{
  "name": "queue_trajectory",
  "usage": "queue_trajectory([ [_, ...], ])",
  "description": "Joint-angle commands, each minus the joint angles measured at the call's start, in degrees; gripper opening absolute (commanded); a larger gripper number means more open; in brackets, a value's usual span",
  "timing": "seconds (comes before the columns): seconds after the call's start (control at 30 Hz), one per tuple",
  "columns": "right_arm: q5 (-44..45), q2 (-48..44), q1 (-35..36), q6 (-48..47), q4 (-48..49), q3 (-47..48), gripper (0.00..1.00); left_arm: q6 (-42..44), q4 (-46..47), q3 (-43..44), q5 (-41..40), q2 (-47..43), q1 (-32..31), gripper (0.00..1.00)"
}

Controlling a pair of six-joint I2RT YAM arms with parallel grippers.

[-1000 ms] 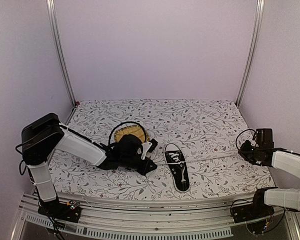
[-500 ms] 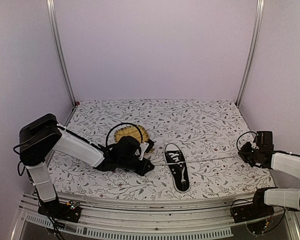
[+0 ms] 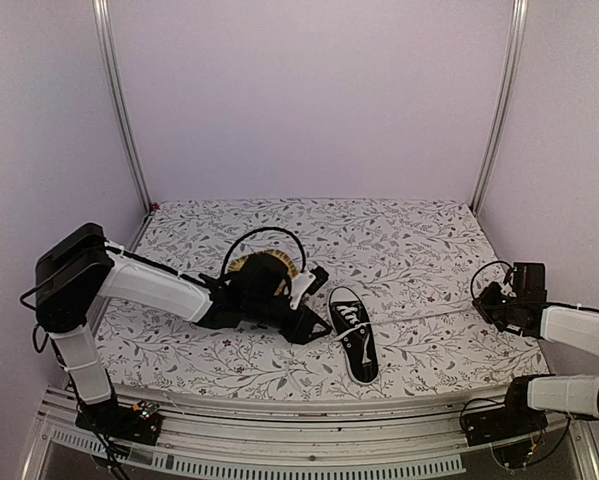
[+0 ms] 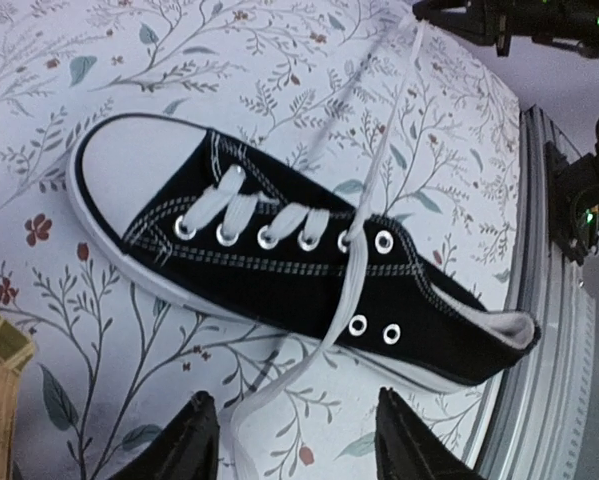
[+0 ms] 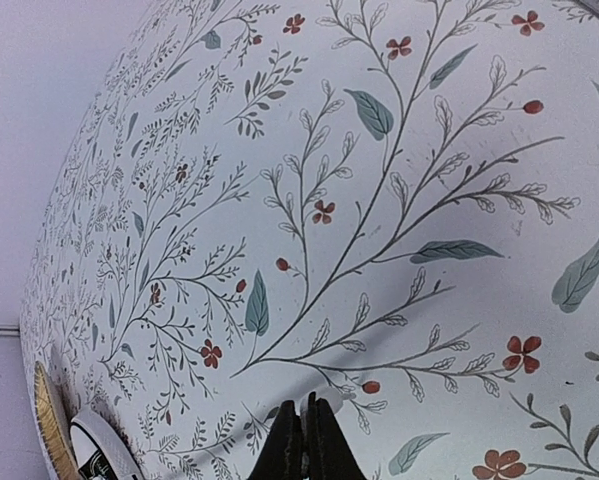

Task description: Tie the shoes

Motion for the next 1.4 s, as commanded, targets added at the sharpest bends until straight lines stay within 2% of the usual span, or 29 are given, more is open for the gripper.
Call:
queue_trajectory([
  [0.0, -1.39, 1.19, -0.53, -0.5, 3.02, -0.38, 0.02, 5.54, -3.08, 5.79, 1.5, 3.97, -0.87, 0.47],
  [0.07, -1.64, 1.57, -0.47, -0.49, 3.3, -0.39, 0.02, 6.35, -3.9, 7.92, 1.79, 5.61, -1.25, 0.42],
  [0.23, -1.62, 1.54, -0.52, -0.65, 3.48, -0.55, 0.02, 7.22, -4.7, 10.62, 1.8, 7.71, -2.72, 0.42],
  [0.63, -1.53, 2.0, -0.52, -1.13, 3.71, -0.64, 0.02, 7.19, -5.22, 12.72, 0.27, 13.05, -4.19, 0.32],
  [0.73, -1.98, 2.03, -0.52, -1.23, 3.87, -0.64, 0.02, 7.17, -5.48, 12.91, -1.02, 13.31, -4.3, 0.24],
  [0.93, -7.53, 1.55, -0.5, -2.14, 4.94, 0.43, 0.02, 5.78, -3.86, 12.18, -0.35, 12.46, -4.32, 0.01],
  [1.1, -14.82, 0.07, 0.26, -0.73, 6.61, 2.4, 0.02, 2.28, 0.78, 10.64, -0.43, 9.06, -4.35, 0.0],
  [1.2, -16.71, 0.21, 3.85, 0.47, 7.06, 4.87, 0.02, 0.21, 3.69, 10.24, 0.5, 6.24, -4.34, 0.0],
  [1.37, -14.98, 5.16, 15.24, 3.03, 10.01, 10.14, 0.02, -1.94, 6.07, 9.69, 0.8, 4.01, -4.17, 0.0],
])
